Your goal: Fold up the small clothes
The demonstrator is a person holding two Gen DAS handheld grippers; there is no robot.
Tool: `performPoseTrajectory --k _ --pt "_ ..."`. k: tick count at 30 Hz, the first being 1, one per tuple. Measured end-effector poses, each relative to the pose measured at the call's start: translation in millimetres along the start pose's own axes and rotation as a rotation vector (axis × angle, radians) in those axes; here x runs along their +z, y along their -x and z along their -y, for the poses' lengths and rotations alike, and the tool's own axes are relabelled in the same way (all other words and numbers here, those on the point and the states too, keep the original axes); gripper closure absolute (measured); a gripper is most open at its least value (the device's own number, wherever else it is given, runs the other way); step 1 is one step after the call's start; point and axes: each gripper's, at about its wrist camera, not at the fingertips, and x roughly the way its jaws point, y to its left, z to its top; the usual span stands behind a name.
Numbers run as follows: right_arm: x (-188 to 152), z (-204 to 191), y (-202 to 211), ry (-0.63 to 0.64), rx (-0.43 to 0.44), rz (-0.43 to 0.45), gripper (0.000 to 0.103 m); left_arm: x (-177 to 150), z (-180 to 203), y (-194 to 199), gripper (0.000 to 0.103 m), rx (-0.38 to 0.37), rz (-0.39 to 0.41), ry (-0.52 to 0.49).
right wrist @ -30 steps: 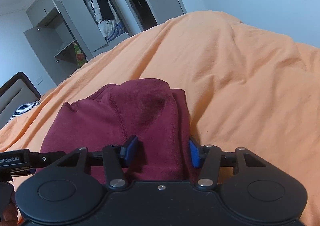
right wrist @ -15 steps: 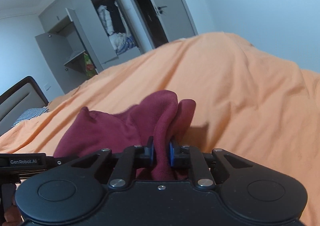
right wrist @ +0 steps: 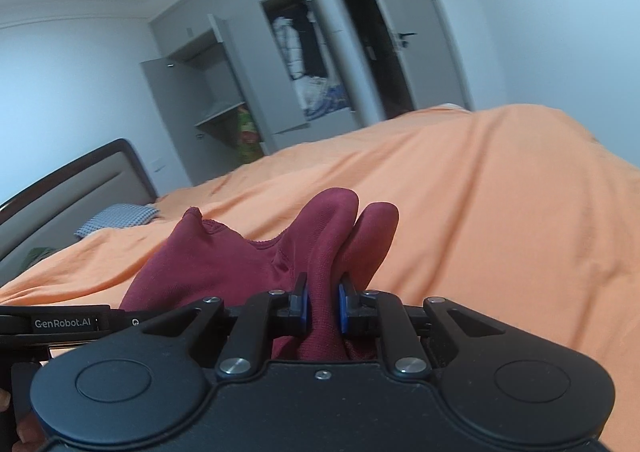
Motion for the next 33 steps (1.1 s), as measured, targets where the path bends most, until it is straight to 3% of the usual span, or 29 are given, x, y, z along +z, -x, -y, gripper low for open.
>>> performPoseTrajectory --k 10,19,21,23,25,27,28,31,33 --pt "-10.8 -69.3 -38.3 0.05 0.096 -0.065 0.088 8.1 -68.3 21.7 0.064 0.105 0.018 0.072" --pt "-33.5 -59.3 -58.0 0.046 0.041 -0.146 0.083 -15.4 -106.4 1.0 0.059 0.116 -0.081 0.167" --pt "-34.2 -56.8 -57.8 0.048 0.034 -0.153 0.077 -18.5 -105.2 1.6 0.056 0.119 -0.082 0.18" --pt "-31.8 -59.3 -58.1 0.059 0.027 -0.152 0.074 -19.4 -104.6 1.1 0.04 0.144 -0.079 0.181" --pt "-31.0 -62.9 -55.6 0.073 0.022 -0.14 0.065 -18.2 -99.3 2.2 0.033 0.163 -0.071 0.173" --pt "-30.0 -64.4 -50.0 0.087 0.012 -0.124 0.047 -18.3 -97.9 8.2 0.024 0.168 -0.065 0.175" --pt "-29.4 -65.3 -46.4 0.095 0.007 -0.114 0.045 -19.0 -96.0 11.5 0.019 0.173 -0.058 0.178" --pt "-24.2 -70.8 -37.4 0.115 0.003 -0.09 0.04 -19.8 -91.5 24.0 0.015 0.187 -0.035 0.172" --pt "-23.0 -72.3 -27.9 0.124 0.003 -0.067 0.029 -20.0 -88.5 33.8 0.012 0.195 -0.022 0.166"
